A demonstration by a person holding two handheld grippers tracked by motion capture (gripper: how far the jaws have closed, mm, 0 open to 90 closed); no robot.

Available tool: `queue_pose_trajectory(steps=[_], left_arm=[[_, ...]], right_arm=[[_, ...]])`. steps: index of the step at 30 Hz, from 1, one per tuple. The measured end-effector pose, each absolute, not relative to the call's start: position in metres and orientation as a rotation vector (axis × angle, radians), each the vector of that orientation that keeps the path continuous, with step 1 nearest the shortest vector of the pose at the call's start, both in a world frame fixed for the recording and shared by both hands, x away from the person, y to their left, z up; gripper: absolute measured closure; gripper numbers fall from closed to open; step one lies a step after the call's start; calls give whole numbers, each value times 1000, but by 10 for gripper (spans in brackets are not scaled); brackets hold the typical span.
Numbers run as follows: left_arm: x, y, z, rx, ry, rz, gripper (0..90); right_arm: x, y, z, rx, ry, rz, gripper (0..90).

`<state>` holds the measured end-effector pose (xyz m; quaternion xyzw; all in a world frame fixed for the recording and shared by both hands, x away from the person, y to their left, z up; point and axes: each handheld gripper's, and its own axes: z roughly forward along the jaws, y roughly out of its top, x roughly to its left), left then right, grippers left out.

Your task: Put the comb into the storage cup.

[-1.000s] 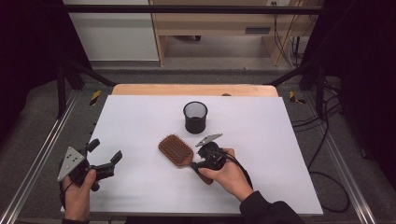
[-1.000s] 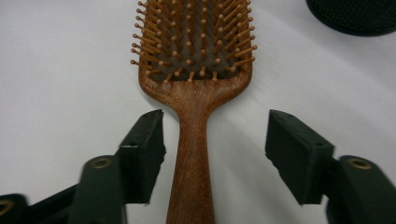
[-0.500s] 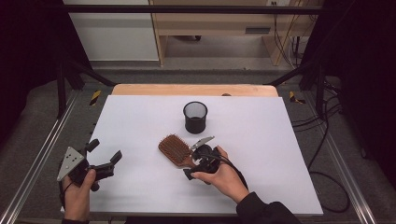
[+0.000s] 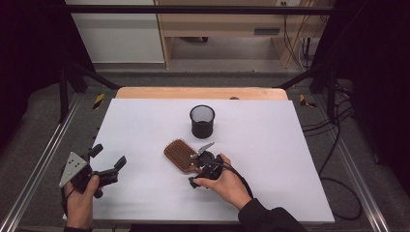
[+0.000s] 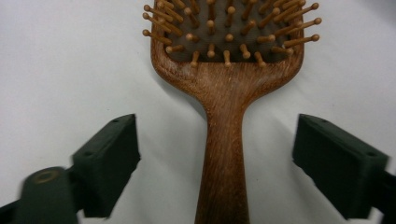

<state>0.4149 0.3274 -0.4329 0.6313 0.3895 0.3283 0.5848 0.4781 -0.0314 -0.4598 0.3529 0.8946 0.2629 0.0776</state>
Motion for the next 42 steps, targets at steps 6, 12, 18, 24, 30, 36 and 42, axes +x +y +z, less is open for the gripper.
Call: queue_pose_trajectory(steps=[6, 12, 18, 24, 30, 36, 42], left_arm=[[415, 327, -433, 1474, 907, 766, 18], [415, 327, -433, 1474, 907, 765, 18], [415, 328, -433, 1471, 908, 766, 18], [415, 328, -433, 1471, 908, 766, 18], [415, 327, -433, 1471, 907, 766, 18], [415, 327, -432, 1471, 906, 766, 18], [415, 327, -432, 1472, 905, 763, 18]], right_arm=[[481, -30, -456, 1051, 2684, 776, 356], [483, -24, -455, 1062, 2698, 737, 472], [486, -23, -457, 1087, 2700, 698, 531], [486, -22, -457, 1084, 2688, 675, 589], [485, -21, -457, 1090, 2681, 660, 605], [484, -20, -457, 1082, 2676, 645, 627], [484, -20, -456, 1070, 2695, 622, 690]])
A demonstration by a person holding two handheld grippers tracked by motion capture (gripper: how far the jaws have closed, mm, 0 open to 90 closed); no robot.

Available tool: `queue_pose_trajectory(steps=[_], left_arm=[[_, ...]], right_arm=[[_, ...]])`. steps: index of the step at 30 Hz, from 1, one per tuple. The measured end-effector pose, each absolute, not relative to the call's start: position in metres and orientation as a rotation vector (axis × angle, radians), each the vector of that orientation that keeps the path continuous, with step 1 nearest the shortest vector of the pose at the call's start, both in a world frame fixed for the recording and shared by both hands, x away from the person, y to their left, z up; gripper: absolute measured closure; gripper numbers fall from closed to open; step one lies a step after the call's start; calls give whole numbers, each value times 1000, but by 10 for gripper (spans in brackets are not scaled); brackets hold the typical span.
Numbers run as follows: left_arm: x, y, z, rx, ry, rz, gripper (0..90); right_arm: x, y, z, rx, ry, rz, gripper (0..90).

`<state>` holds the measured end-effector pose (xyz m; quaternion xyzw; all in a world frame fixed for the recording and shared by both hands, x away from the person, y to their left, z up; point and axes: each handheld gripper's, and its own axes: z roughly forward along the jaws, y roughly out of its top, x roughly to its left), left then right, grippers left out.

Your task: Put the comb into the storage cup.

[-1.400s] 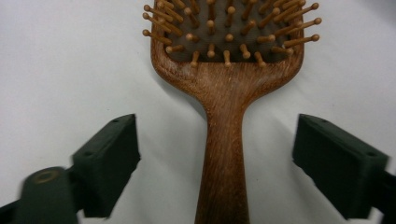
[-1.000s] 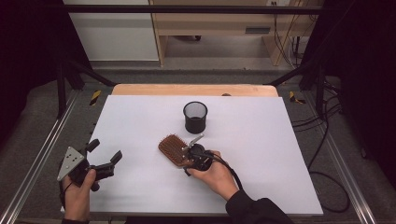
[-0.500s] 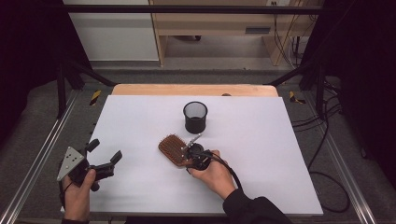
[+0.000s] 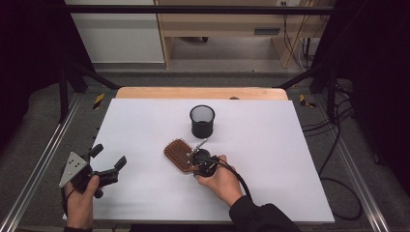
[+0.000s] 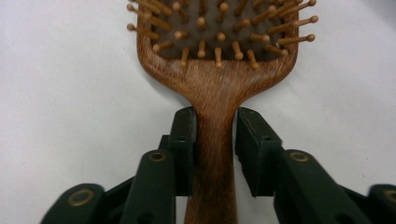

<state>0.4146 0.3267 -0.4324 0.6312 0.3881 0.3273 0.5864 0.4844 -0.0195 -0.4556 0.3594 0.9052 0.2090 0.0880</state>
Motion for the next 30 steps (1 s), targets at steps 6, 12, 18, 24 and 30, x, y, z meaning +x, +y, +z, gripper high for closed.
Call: queue_pose_trajectory(steps=[6, 12, 18, 24, 30], left_arm=[[415, 326, -432, 1469, 903, 762, 18], [415, 326, -432, 1471, 902, 761, 18], [415, 326, -432, 1469, 904, 759, 18], [415, 325, -432, 1478, 899, 760, 18], [416, 320, -433, 1490, 892, 750, 19]], right_arm=[[487, -19, -454, 1075, 2712, 607, 722], [485, -24, -455, 1052, 2715, 642, 723], [481, -35, -450, 1035, 2685, 695, 723], [474, -53, -442, 1019, 2647, 759, 723], [462, -77, -442, 1006, 2593, 842, 724]])
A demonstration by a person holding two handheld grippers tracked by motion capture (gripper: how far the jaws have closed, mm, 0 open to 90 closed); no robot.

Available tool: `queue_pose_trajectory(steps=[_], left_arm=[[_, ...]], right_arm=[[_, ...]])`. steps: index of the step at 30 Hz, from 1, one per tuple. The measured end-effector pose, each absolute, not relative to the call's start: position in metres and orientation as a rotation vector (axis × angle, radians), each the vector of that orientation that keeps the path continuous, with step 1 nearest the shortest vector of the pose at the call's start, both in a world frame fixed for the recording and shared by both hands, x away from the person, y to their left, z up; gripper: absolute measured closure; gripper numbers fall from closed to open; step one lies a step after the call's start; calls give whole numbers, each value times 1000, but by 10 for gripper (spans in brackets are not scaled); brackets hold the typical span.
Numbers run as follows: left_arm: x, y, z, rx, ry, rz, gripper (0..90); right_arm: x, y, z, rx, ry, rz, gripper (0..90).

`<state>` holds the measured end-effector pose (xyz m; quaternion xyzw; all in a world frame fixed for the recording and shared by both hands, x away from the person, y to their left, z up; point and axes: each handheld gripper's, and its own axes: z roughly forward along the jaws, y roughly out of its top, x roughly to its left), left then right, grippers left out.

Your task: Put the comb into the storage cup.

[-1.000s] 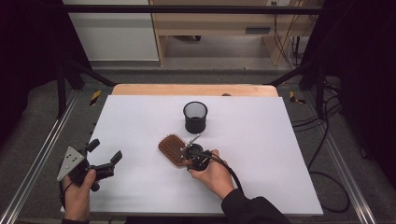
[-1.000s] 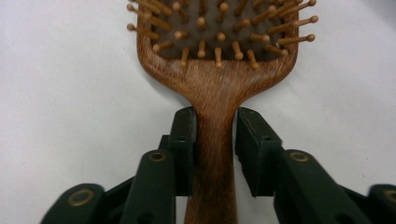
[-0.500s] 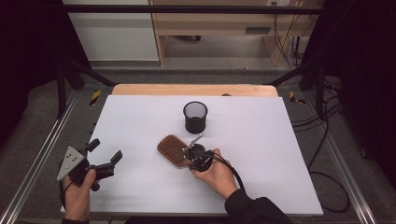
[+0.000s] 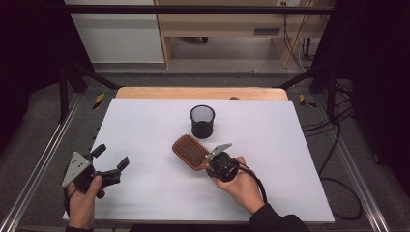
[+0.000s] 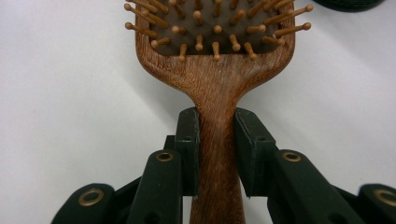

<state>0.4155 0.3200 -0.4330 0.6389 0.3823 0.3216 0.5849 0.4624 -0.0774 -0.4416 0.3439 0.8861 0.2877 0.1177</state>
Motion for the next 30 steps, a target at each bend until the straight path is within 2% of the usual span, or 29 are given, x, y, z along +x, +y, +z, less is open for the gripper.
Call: queue_pose_trajectory(steps=[6, 12, 20, 21, 26, 28, 30], left_arm=[[416, 305, -430, 1506, 872, 706, 20], [417, 269, -421, 1518, 842, 549, 23], [431, 224, -409, 1543, 810, 430, 28], [438, 212, -405, 1537, 810, 382, 28], [451, 193, -401, 1537, 806, 332, 35], [458, 185, -398, 1474, 827, 251, 39], [459, 184, -396, 1459, 829, 232, 39]], right_arm=[[453, -99, -443, 1015, 2536, 919, 724], [449, -118, -445, 1020, 2460, 1025, 723], [442, -116, -435, 965, 2348, 1156, 723], [441, -115, -435, 958, 2341, 1169, 723], [435, -113, -431, 931, 2279, 1231, 723], [434, -114, -428, 918, 2258, 1251, 723], [433, -114, -426, 908, 2239, 1270, 723]])
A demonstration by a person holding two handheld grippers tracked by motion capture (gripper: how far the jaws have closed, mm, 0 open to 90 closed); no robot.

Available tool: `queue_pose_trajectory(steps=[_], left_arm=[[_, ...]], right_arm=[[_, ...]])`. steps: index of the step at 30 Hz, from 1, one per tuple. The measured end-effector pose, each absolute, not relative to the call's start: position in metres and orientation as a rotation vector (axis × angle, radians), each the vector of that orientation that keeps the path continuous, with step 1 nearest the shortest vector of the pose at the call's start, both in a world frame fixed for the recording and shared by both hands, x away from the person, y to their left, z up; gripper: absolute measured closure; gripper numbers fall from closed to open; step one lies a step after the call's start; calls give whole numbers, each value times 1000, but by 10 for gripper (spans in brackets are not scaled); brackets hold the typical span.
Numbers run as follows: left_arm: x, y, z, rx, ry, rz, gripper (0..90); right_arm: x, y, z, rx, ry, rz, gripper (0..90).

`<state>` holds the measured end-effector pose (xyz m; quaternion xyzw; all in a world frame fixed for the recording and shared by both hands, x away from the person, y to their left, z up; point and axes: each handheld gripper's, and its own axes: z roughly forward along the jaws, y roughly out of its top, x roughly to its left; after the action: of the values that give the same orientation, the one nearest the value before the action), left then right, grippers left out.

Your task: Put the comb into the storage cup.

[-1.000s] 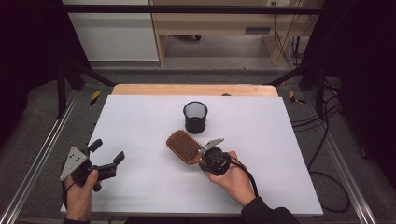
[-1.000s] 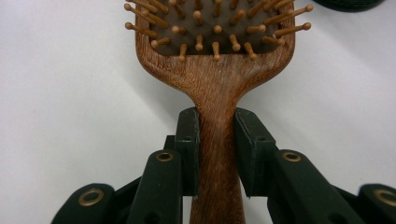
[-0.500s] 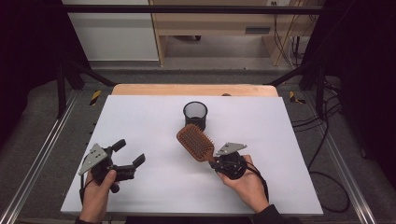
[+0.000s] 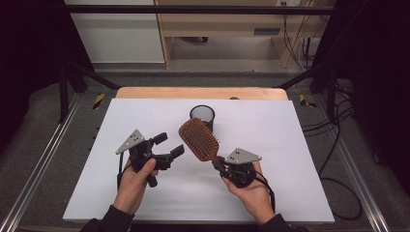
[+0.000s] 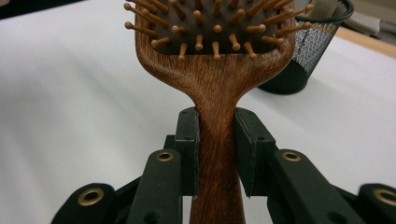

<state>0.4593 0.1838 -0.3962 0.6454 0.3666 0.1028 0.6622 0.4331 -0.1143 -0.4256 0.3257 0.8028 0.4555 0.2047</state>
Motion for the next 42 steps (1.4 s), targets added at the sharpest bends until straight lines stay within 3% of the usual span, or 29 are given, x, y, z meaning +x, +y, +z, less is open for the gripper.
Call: queue_pose_trajectory(steps=[9, 14, 17, 27, 31, 42], left_arm=[[469, 167, -376, 1458, 799, 172, 44], [474, 161, -379, 1457, 847, 183, 59], [479, 159, -381, 1432, 857, 125, 71], [488, 161, -383, 1313, 912, -1, 349], [488, 161, -382, 1301, 931, 1, 406], [488, 160, -381, 1307, 975, 11, 429]], right_arm=[[429, -112, -422, 860, 2201, 1315, 723], [427, -110, -421, 838, 2192, 1331, 723], [426, -109, -421, 820, 2189, 1347, 724], [425, -106, -422, 819, 2189, 1371, 723], [425, -105, -422, 823, 2187, 1381, 723], [426, -102, -425, 825, 2195, 1382, 724]])
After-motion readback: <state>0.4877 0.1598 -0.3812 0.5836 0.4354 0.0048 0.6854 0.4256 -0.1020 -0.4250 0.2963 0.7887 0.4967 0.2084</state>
